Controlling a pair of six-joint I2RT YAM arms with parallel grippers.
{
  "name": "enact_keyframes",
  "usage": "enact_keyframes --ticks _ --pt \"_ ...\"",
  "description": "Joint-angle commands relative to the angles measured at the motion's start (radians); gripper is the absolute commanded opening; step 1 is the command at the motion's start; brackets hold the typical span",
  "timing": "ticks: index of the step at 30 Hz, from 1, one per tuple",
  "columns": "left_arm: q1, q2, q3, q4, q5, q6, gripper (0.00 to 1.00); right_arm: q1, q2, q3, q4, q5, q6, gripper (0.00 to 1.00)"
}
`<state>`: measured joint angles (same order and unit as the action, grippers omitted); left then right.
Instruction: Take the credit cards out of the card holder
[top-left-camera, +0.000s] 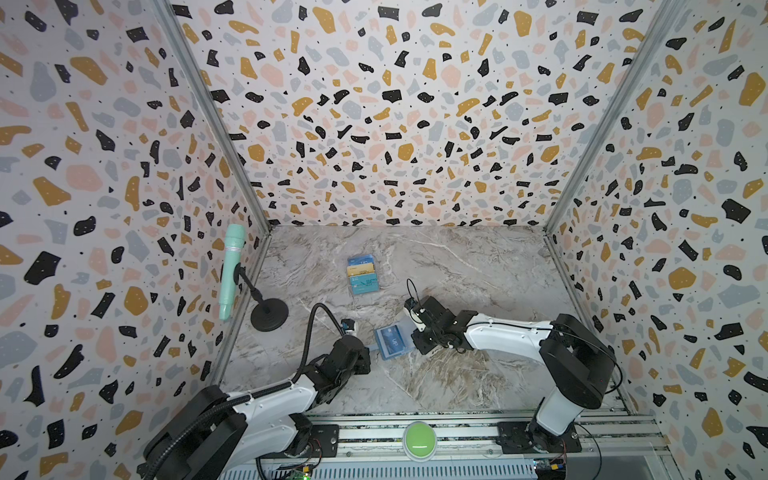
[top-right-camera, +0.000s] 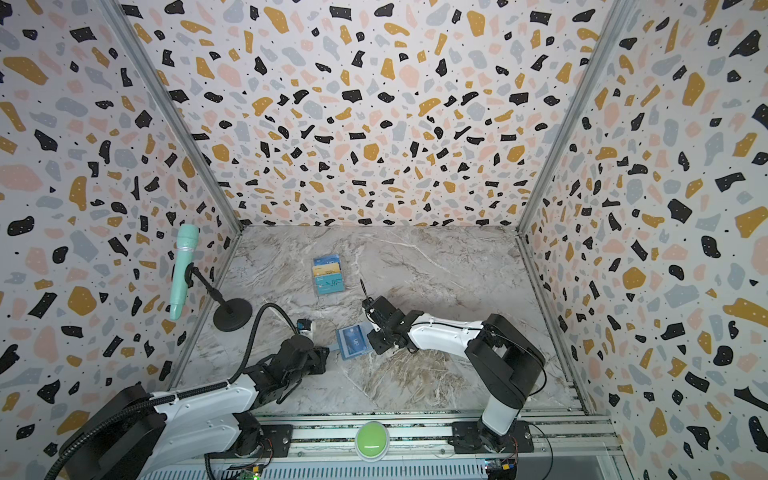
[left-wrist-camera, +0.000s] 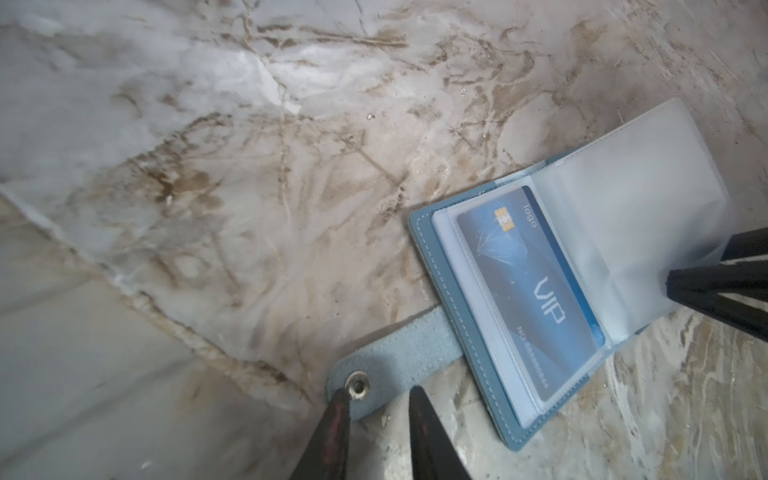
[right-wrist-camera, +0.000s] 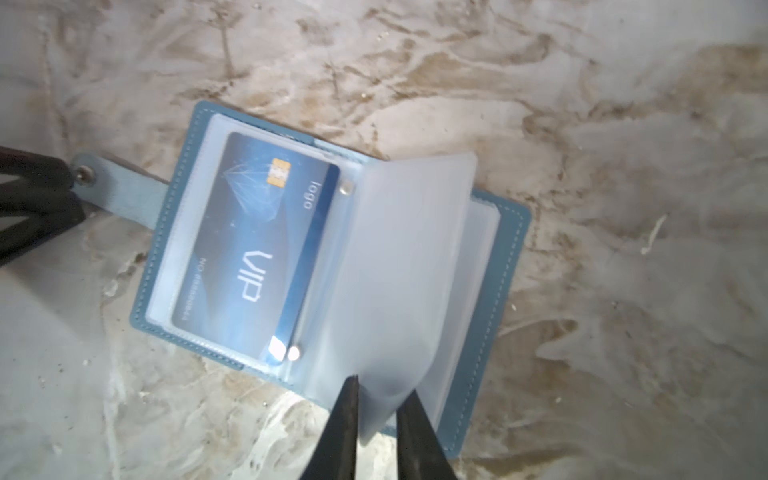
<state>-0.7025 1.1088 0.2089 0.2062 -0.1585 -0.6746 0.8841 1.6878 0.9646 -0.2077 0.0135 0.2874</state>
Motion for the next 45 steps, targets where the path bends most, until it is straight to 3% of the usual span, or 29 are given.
enact_keyframes --ticks 1,7,12,21,27,35,45 --pt "-0.002 -0.015 -0.011 -0.005 0.01 -0.007 0.28 -0.016 -0.036 -0.007 -0.034 0.013 0.046 0.22" --pt "-0.002 -0.027 -0.012 -0.008 0.01 -0.008 0.28 -0.025 -0.067 -0.001 -0.09 0.078 0.064 0.39" --pt "-0.002 -0.039 -0.001 -0.023 0.008 -0.003 0.28 -0.025 -0.093 0.042 -0.144 0.11 0.045 0.42" --pt "-0.002 -0.076 0.04 -0.053 0.016 0.015 0.28 -0.025 -0.088 0.074 -0.011 -0.149 0.011 0.43" --pt "-0.002 -0.067 0.069 -0.001 0.12 0.069 0.27 -0.051 -0.01 0.074 0.05 -0.329 0.019 0.43" --pt "-0.002 0.021 0.101 0.123 0.199 0.103 0.26 -0.099 0.064 0.08 0.081 -0.504 0.039 0.46" --pt "-0.002 0.16 0.127 0.215 0.225 0.135 0.16 -0.14 0.145 0.088 0.129 -0.653 0.066 0.47"
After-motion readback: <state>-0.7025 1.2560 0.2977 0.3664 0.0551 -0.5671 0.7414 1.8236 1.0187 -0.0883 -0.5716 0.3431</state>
